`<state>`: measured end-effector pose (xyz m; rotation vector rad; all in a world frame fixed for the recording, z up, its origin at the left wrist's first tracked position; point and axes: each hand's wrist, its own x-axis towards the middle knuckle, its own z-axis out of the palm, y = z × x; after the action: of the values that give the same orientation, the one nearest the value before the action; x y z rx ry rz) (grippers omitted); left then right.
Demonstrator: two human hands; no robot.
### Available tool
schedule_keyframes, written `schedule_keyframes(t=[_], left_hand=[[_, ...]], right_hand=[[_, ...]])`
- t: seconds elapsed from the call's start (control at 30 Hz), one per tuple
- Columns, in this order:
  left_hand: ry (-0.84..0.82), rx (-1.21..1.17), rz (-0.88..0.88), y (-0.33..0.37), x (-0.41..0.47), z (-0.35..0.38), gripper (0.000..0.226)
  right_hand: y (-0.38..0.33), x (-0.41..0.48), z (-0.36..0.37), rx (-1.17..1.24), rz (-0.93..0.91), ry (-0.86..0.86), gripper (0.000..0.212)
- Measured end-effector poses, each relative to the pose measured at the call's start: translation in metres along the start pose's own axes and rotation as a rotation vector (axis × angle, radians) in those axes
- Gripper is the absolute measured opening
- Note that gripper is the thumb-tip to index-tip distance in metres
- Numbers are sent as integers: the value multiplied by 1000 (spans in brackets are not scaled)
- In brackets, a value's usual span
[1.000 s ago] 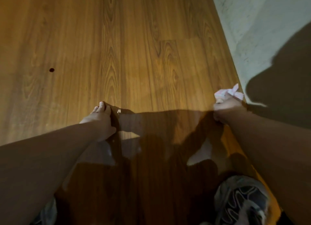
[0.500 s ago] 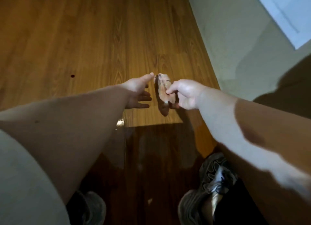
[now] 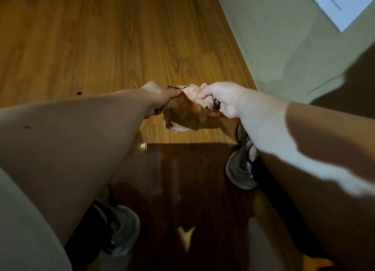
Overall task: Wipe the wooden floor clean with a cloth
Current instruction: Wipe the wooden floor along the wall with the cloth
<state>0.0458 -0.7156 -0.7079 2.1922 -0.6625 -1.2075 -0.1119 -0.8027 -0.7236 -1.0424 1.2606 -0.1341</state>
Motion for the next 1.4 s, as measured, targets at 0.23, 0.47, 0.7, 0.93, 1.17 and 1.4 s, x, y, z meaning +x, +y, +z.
schedule_keyframes(t=[0.23,0.47,0.7,0.93,1.17,1.4], left_hand=[[-264,-704,-84,1,44,27,29],[-428,-424,-122,36,92,-4,46],[-203,571,10,-9,165,-34,40],[-85,882,26,-51,222,-35,74],[-64,1042,215,-62,233,-53,73],[-272,1143,98,-50,232,-48,101]], right_hand=[[2,54,6,179,64,-294,24],[-36,102,-5,-406,-91,46,47],[-14,150,-99,-779,102,445,44],[69,156,-32,-1107,-135,579,69],[37,188,9,-1480,-348,139,64],[-5,206,-100,-1394,299,460,72]])
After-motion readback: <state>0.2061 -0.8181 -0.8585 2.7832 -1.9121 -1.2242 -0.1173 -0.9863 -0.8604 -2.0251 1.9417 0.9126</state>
